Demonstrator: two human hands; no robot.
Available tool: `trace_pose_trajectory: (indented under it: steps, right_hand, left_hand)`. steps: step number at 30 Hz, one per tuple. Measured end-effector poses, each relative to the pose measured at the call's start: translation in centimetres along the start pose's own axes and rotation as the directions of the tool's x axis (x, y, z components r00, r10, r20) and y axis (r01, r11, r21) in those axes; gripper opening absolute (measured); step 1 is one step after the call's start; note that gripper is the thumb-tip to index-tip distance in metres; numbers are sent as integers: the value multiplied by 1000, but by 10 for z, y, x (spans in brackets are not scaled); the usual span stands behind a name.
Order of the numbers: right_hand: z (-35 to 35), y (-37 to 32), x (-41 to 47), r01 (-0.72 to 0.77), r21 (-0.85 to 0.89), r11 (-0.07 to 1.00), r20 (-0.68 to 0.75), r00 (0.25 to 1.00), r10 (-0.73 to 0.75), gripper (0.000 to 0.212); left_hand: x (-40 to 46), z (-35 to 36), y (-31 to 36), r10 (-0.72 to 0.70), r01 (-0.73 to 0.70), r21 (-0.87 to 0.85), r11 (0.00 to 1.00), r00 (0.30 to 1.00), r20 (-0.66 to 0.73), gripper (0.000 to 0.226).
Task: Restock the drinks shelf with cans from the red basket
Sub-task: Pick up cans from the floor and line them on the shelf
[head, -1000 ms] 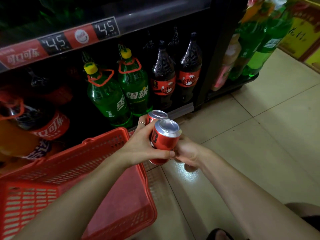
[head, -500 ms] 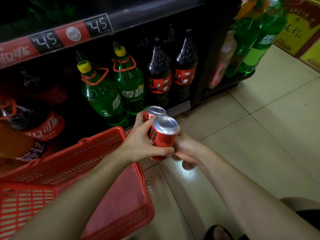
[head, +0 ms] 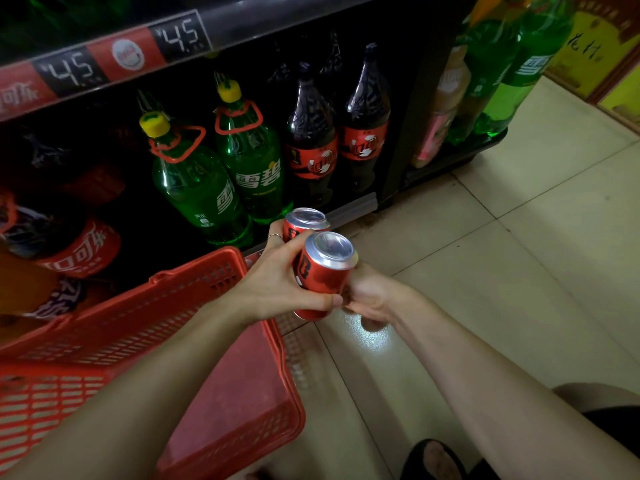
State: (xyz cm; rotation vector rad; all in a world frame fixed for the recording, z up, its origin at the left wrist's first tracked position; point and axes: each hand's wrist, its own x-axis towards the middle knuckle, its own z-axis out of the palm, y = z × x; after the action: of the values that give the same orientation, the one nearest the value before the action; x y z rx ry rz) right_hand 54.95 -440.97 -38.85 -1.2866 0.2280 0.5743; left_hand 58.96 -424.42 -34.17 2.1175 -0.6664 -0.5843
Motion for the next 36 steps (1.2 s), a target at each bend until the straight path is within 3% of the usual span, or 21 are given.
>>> trace_pose_trajectory:
  steps: [5,8,9,11,12,13,15,17,23,26,29,31,33,36]
  right_hand:
    - [-3,-18,-18,-37,-75,997,-43,999,34,20]
    - [-25,-9,-18,-52,-66,996,-267,963,32,58]
    - [-33,1,-14,-32,-64,997,-397,918,4,66]
    - [-60,36,-5,-115,-268,957,-690,716,-107,66]
    - [-75,52,-5,-205,-365,908,-753,638,-158,68]
    - [-87,67,-7,-302,-416,858,-773,614,-159,73]
    - [-97,92,-12,-454,-424,784,-744,668,-15,88]
    - [-92,113,-11,-501,-432,750,-696,714,75,97]
    - [-88,142,1,-413,-606,679,-648,752,-121,61]
    - [-93,134,0,-385,-547,744,-691,708,-142,56]
    - [-106,121,-5,-341,-192,920,-776,627,70,62]
    - [-114,111,-11,-276,20,961,-785,591,186,71]
    - [-114,98,-17,-208,113,971,-763,608,219,74]
    - [-100,65,-25,-147,101,984,-727,664,174,68]
  left_hand:
    - [3,8,2,23,-25,-19,1000,996,-89,85]
    - [6,12,-1,6,-9,-20,1000,991,-137,81]
    - [7,13,-2,3,-5,-17,1000,988,-152,81]
    - [8,13,-4,-11,9,-8,1000,985,-174,82]
    - [8,13,-5,-17,17,-3,1000,983,-182,82]
    - [9,13,-5,-19,21,4,1000,981,-191,82]
    - [8,13,-6,-17,22,19,1000,978,-207,80]
    - [9,14,-7,-13,18,25,1000,977,-213,79]
    - [9,22,-2,-122,108,-73,991,970,-211,73]
    - [10,23,-2,-128,111,-91,990,969,-212,71]
    - [10,21,-1,-134,113,-107,988,967,-216,72]
    - [10,20,-1,-135,111,-120,987,965,-224,72]
    - [11,19,1,-125,98,-121,988,961,-247,72]
    - [9,14,13,-95,55,-145,988,952,-290,72]
